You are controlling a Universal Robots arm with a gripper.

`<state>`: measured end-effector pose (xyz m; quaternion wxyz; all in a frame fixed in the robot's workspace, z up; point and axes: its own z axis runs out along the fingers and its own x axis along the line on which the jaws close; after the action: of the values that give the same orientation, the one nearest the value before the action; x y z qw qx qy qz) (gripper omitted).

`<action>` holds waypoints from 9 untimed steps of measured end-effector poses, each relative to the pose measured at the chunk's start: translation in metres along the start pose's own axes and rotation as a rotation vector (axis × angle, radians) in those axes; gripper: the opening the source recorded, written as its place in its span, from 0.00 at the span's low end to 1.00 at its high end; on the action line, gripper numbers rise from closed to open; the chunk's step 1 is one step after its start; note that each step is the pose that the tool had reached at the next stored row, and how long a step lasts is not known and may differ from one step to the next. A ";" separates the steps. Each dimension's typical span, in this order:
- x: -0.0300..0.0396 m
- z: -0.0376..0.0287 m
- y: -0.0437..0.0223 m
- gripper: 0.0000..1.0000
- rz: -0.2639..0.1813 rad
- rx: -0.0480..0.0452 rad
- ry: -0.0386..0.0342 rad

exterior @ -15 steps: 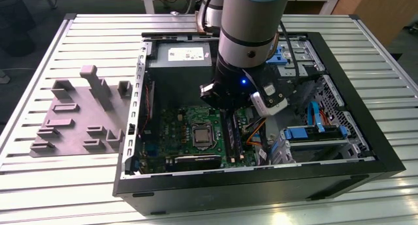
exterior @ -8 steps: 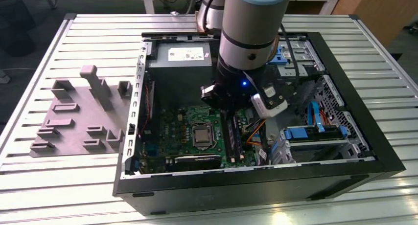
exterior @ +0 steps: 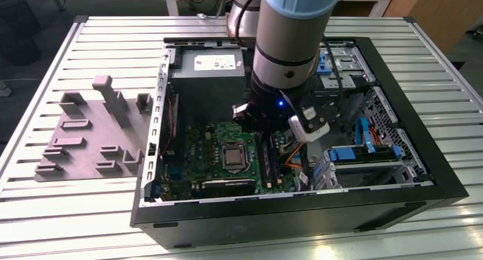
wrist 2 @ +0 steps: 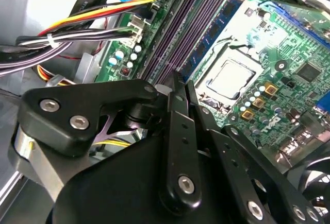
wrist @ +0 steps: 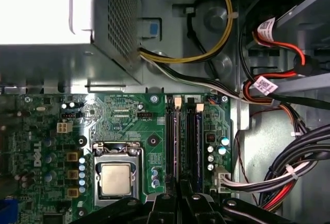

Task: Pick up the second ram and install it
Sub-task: 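Insert the second ram into the second slot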

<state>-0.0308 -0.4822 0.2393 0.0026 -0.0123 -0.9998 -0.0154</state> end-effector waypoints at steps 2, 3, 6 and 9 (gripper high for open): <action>0.0000 0.0017 -0.0001 0.14 0.000 -0.0002 0.0005; 0.0000 0.0031 -0.0002 0.14 0.000 -0.0001 0.0006; 0.0000 0.0082 -0.0004 0.14 0.000 -0.0003 0.0010; -0.0001 0.0132 -0.0005 0.14 0.000 -0.0001 0.0011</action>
<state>-0.0308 -0.4824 0.2261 0.0032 -0.0123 -0.9998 -0.0154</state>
